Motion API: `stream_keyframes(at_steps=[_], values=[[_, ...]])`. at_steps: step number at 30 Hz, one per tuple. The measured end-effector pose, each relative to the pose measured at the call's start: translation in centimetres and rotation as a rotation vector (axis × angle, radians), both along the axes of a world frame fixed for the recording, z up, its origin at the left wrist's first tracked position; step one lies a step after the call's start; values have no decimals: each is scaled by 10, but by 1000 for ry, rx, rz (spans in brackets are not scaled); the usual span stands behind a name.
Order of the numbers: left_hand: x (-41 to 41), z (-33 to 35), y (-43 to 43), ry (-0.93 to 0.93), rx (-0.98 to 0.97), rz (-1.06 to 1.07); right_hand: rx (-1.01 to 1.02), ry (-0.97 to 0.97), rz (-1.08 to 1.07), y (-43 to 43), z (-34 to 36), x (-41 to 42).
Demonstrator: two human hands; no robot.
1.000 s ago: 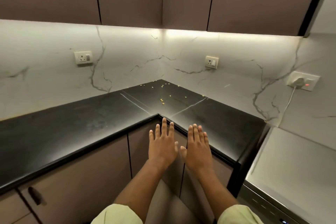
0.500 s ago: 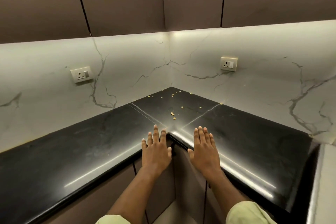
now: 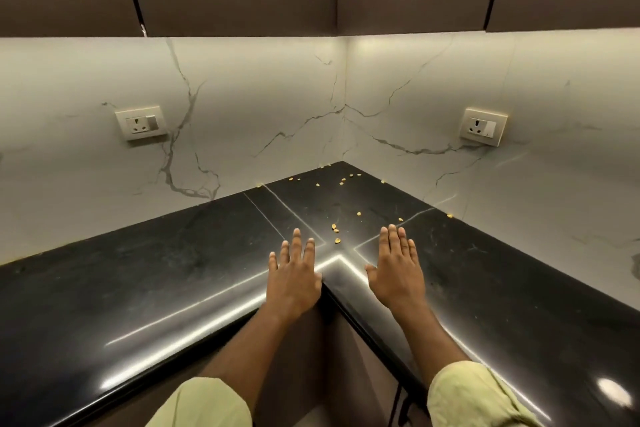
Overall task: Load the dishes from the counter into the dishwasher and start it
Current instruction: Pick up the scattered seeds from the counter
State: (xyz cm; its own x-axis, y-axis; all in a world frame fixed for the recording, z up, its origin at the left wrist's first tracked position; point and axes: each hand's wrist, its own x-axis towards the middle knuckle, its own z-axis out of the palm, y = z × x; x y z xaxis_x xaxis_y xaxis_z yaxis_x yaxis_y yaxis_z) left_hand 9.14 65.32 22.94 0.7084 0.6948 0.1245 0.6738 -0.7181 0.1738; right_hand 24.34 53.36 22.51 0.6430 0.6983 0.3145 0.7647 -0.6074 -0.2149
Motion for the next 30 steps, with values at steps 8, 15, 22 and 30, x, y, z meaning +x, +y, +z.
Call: stream_keyframes(at_steps=[8, 15, 22, 30], values=[[71, -12, 108, -29, -38, -55, -40, -56, -69, 90, 2, 70], [112, -41, 196, 8, -132, -154, -135, 29, -152, 162, -29, 95], [146, -77, 246, 120, -218, -214, -253, 148, -179, 202, -67, 123], [183, -111, 269, 146, -285, -213, -257, 246, -28, 244, -118, 152]])
